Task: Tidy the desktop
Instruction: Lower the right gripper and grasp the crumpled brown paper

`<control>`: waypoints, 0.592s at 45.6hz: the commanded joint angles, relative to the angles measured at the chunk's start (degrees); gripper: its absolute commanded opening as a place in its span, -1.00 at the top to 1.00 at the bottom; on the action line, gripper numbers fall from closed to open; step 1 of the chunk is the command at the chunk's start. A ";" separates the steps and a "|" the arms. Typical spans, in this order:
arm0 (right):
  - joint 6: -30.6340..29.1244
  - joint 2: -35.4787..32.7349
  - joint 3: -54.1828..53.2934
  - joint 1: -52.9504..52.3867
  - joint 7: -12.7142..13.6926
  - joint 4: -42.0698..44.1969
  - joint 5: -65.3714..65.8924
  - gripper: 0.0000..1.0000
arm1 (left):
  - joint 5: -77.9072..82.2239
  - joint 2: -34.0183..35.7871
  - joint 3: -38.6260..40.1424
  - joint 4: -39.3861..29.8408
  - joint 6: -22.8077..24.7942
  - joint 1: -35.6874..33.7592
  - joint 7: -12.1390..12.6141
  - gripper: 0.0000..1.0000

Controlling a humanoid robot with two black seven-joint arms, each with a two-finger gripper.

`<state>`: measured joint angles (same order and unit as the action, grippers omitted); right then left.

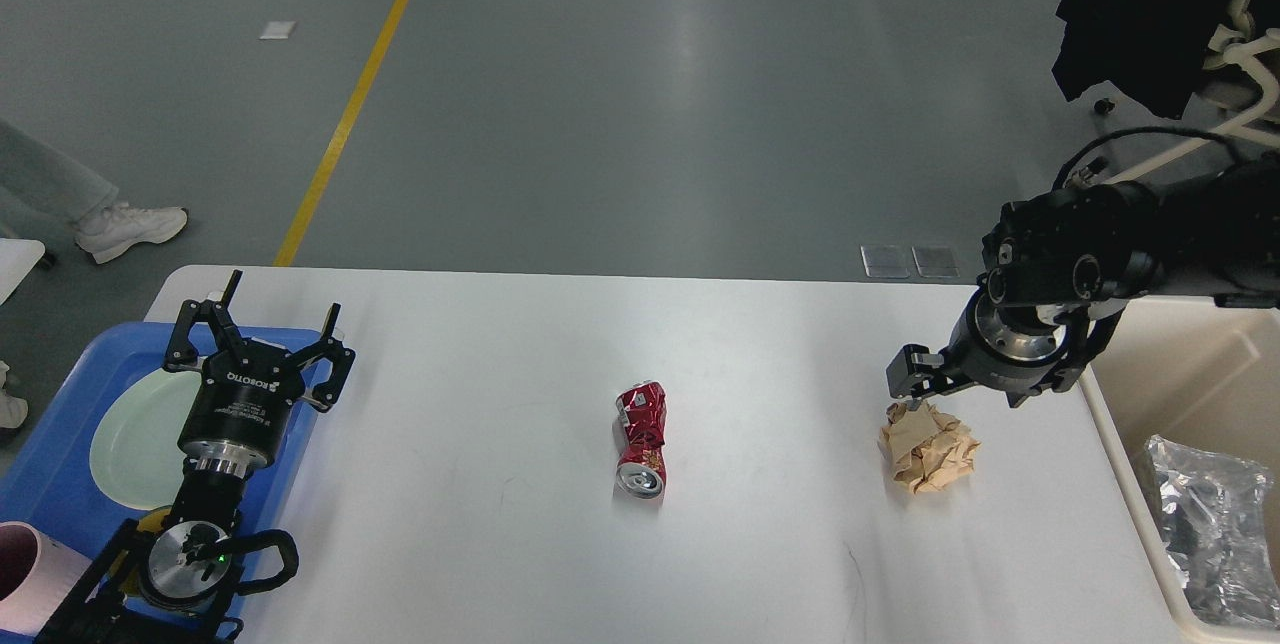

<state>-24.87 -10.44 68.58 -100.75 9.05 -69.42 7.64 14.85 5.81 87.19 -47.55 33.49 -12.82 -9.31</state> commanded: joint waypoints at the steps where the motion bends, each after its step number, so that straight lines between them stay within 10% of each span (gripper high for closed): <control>1: 0.70 0.42 -1.69 11.00 0.00 10.52 -0.17 -1.00 | 0.00 -0.01 -0.01 0.00 0.00 -0.01 0.00 -0.93; 27: 14.93 4.02 -6.79 29.91 0.00 26.26 -1.05 -1.00 | 0.00 0.07 -0.01 0.00 0.08 -0.01 0.00 -0.93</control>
<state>-12.84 -6.59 62.60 -71.82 9.05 -43.30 6.66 14.85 5.81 87.19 -47.55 33.49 -12.83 -9.31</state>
